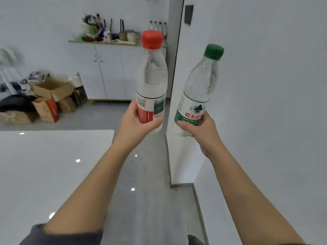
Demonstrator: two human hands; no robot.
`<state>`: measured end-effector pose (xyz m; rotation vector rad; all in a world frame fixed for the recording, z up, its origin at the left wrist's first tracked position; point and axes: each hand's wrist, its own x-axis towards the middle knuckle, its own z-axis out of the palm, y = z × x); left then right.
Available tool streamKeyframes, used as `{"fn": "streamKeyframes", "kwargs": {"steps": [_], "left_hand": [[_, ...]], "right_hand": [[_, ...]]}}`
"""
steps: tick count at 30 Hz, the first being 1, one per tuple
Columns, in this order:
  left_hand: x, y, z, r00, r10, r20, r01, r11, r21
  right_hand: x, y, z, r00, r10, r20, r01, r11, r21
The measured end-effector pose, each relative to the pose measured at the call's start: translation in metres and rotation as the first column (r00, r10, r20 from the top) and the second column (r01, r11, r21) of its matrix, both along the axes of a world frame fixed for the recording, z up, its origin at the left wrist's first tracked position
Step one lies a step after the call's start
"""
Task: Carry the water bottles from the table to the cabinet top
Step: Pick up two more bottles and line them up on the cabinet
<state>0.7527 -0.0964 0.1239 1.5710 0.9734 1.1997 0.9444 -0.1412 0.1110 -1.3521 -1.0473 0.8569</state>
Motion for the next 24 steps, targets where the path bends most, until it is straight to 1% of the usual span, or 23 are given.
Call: {"fn": "streamKeyframes", "kwargs": {"steps": [5, 9, 12, 16, 24], "left_hand": [[-0.009, 0.015, 0.048, 0.996, -0.048, 0.075, 0.043, 0.997, 0.064], [-0.013, 0.024, 0.079, 0.990, -0.070, 0.122, 0.060, 0.995, 0.086], [-0.017, 0.030, 0.095, 0.990, -0.052, 0.130, 0.039, 0.995, 0.097], [-0.022, 0.038, 0.107, 0.988, -0.027, 0.149, 0.011, 0.994, 0.109], [-0.030, 0.063, 0.112, 0.971, -0.033, 0.237, 0.020, 0.998, 0.054]], "right_hand": [[-0.005, 0.014, 0.062, 0.999, 0.023, -0.035, -0.019, 0.993, 0.113], [-0.014, 0.021, 0.102, 0.997, 0.059, -0.048, -0.052, 0.989, 0.139], [-0.020, 0.028, 0.122, 0.996, 0.078, -0.043, -0.070, 0.984, 0.161], [-0.025, 0.037, 0.135, 0.995, 0.094, -0.026, -0.088, 0.980, 0.178], [-0.039, 0.061, 0.137, 0.994, 0.109, -0.015, -0.106, 0.984, 0.142]]}}
